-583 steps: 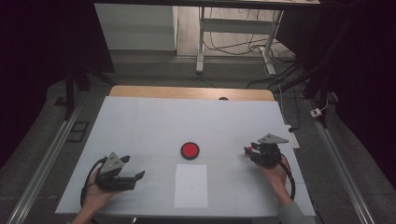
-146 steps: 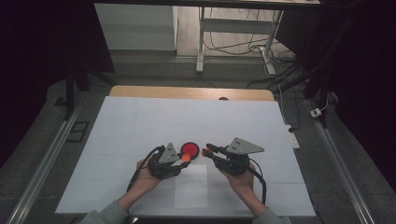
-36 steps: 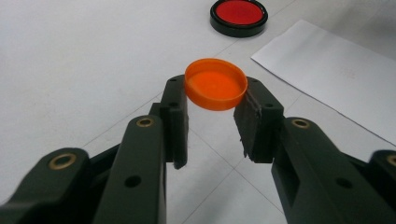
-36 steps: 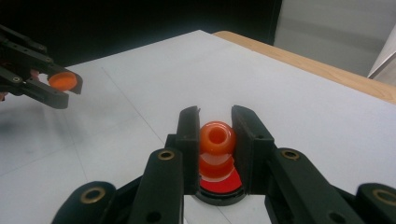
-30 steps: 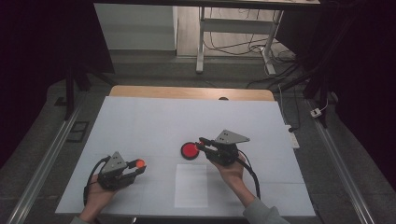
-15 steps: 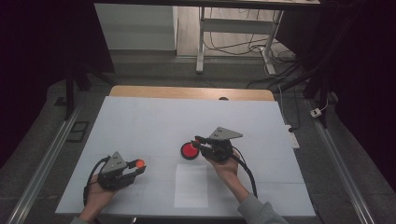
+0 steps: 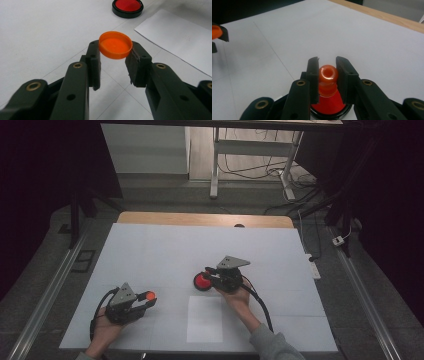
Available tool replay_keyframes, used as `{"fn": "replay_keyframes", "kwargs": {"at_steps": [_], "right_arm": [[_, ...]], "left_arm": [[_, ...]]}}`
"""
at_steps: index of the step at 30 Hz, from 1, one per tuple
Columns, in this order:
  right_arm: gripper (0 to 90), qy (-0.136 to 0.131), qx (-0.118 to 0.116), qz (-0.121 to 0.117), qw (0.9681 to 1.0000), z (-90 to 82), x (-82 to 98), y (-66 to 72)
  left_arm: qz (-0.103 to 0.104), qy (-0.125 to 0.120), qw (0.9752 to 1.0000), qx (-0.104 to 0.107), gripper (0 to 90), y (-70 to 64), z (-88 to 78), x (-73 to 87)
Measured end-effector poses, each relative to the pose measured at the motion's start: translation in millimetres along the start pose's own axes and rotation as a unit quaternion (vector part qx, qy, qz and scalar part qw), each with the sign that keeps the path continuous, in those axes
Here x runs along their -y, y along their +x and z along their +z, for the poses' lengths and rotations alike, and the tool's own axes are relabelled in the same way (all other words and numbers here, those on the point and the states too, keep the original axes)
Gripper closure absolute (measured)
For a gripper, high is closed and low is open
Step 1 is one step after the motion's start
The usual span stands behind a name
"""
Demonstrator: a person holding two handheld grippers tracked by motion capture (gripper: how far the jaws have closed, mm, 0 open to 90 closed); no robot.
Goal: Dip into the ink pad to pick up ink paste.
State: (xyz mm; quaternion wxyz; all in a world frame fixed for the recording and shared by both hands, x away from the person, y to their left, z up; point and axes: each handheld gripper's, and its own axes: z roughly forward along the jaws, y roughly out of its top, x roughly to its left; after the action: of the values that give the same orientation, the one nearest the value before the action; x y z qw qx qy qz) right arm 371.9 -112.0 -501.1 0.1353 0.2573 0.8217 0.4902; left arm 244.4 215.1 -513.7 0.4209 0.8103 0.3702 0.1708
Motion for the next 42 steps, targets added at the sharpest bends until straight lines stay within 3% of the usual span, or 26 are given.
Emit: {"fn": "replay_keyframes", "kwargs": {"at_steps": [18,42], "right_arm": [[72.6,0.022,0.006,-0.007,0.9997,16.4,6.1,-3.1],[72.6,0.045,0.007,-0.018,0.9988,23.7,10.2,-2.9]], "left_arm": [[-0.001,0.005,1.0,0.0,65.3,-0.6,1.7,0.1],[-0.001,0.008,1.0,0.002,65.3,-0.3,2.1,0.5]]}}
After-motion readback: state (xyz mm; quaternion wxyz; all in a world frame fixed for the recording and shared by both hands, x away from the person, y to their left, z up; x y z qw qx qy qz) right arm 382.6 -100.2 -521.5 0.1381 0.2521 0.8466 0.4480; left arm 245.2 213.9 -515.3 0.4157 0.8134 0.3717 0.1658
